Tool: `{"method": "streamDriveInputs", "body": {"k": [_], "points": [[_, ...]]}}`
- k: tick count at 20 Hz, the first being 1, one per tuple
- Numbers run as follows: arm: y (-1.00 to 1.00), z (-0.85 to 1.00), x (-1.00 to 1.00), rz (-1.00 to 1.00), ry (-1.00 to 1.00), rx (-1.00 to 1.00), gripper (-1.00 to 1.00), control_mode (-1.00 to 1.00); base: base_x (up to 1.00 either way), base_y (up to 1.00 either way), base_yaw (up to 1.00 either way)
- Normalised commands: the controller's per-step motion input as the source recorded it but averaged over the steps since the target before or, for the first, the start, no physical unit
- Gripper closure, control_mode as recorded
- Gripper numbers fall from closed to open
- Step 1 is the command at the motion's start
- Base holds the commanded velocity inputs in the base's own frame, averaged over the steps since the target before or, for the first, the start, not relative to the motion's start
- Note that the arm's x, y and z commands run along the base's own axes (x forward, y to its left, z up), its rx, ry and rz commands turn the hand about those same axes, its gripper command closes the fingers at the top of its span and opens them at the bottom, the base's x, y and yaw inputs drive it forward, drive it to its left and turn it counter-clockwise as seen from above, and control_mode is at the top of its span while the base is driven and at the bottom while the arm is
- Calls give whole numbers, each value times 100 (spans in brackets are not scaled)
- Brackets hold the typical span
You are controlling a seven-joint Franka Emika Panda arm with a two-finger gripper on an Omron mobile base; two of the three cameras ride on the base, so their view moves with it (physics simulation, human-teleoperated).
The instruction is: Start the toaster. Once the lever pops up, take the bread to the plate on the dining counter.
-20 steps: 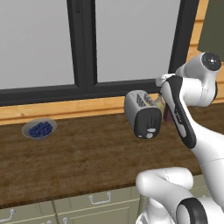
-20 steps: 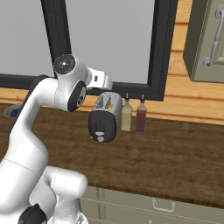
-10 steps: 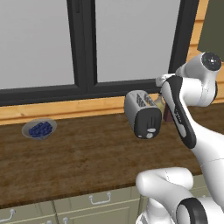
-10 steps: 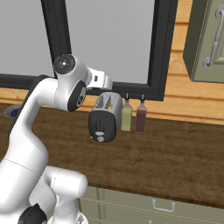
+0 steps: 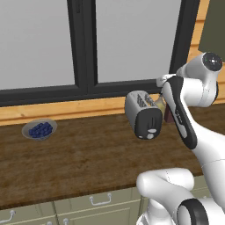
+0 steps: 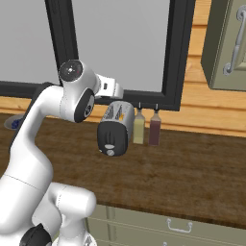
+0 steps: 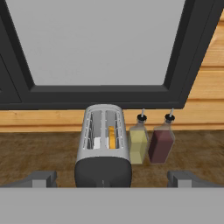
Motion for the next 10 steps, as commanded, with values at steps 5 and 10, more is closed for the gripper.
{"method": "streamDriveInputs", "body": {"k": [5, 10], "points": [[0, 0, 0, 0, 0, 0, -100, -100, 0, 0, 0], [0, 0, 0, 0, 0, 0, -100, -100, 0, 0, 0]]}}
